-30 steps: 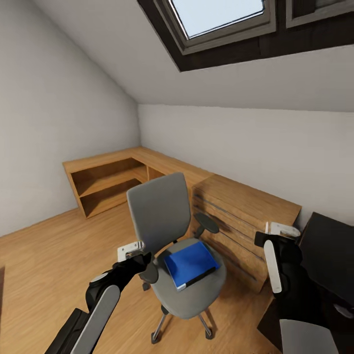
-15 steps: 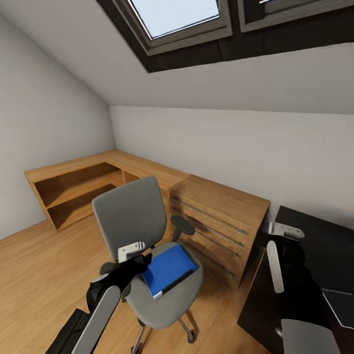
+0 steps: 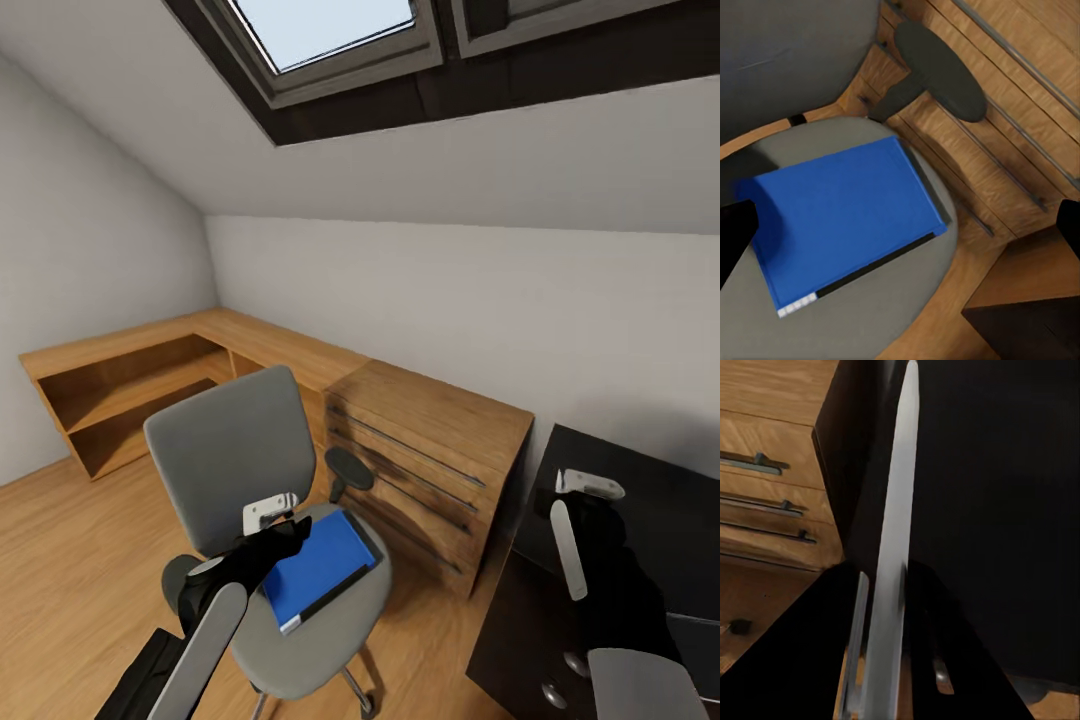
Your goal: In the bedroom, organize the workspace by keeping the computer under the desk, ensuring the monitor is on the desk, placing the keyboard on the desk next to the monitor, placing the mouse on the desk next to the keyboard, moving the folder from the swivel chair onto the desk next to the mouse, stacking the notebook on top of the folder with the pen on top of the notebook, and positioning the swivel chair next to the desk.
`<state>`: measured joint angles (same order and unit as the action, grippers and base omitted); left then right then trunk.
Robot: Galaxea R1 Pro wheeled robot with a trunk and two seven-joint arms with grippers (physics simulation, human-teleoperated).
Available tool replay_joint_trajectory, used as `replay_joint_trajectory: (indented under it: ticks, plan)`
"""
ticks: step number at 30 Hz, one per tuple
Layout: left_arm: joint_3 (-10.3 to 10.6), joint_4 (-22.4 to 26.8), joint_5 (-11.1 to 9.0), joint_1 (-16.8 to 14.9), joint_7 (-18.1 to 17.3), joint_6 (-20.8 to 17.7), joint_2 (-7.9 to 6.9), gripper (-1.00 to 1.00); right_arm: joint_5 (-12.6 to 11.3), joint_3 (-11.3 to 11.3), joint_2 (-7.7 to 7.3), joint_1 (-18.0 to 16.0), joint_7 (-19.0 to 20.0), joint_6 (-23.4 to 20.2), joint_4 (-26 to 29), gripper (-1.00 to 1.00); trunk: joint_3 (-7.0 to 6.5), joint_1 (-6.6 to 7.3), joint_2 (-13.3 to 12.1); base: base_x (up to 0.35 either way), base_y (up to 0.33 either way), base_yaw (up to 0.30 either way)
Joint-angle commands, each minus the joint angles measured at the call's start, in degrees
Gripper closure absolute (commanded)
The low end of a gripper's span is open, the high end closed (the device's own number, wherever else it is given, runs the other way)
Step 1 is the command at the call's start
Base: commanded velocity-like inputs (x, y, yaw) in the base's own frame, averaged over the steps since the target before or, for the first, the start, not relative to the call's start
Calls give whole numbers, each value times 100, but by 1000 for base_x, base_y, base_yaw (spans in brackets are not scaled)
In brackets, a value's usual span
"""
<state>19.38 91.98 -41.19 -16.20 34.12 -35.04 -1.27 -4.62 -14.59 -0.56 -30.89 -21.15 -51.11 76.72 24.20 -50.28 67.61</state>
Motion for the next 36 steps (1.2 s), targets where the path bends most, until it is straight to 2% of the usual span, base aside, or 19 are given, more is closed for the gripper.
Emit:
replay_joint_trajectory:
  ticks: [1, 2, 5, 6, 8, 9, 11, 13, 14, 17, 19, 26, 36]
  plan:
    - [12, 8, -55, -6, 59, -3, -5, -100, -163, 1, -84, -7, -1, -8, -134, 100, 7, 0, 4, 8, -10, 0]
    - [40, 10, -43, -6, 59, -3, -5, -100, -509, 5, -350, -18, 72, 60, -506, 100, 7, 0, 4, 3, -3, 0]
    - [110, 8, -35, -6, 64, -3, -5, -100, -760, 11, -566, -29, 95, 255, -815, 100, 7, 0, 4, 2, -2, 0]
    - [140, 9, -33, -6, 66, -3, -5, -100, -878, 14, -718, -39, 103, 422, -1118, 100, 7, 0, 4, 0, 0, 0]
    - [151, 11, -30, -6, 65, -3, -5, -100, -929, 15, -815, -64, 109, 516, -1351, 100, 7, 0, 4, 0, 0, 0]
    - [165, 12, -24, -6, 63, -3, -5, -100, -991, 17, -991, -227, 149, 773, -1935, 100, 7, 0, 4, 0, 0, 0]
    - [167, 16, -23, -6, 62, 1, -5, -100, -998, 20, -1025, -311, 182, 885, -2153, 100, 7, 0, 4, 0, 0, 0]
    - [170, 33, -22, -6, 60, 4, -5, -100, -989, 24, -1082, -491, 251, 1117, -2620, 100, 7, 0, 4, 0, 0, 0]
    - [171, 52, -21, -6, 60, 5, -5, -100, -983, 25, -1168, -661, 293, 1332, -3073, 100, 7, 0, 4, 0, 0, 0]
    - [165, 64, -39, -6, 59, 13, -8, -100, -980, 33, -1240, -820, 318, 1588, -3499, 100, 7, 0, 4, 0, 0, 0]
    - [159, 65, -49, -6, 56, 14, -6, -100, -980, 43, -1248, -836, 320, 1639, -3538, 100, 7, 0, 4, 0, 0, 0]
    - [154, 68, -63, 1, 58, 15, -2, -100, -971, 292, -1221, -848, 322, 1844, -3500, 100, 7, 0, 4, 0, 0, 0]
    - [154, 73, -63, 2, 59, 16, 0, -100, -971, 391, -1211, -848, 322, 2108, -3502, 100, 186, -220, 405, 0, 0, 0]
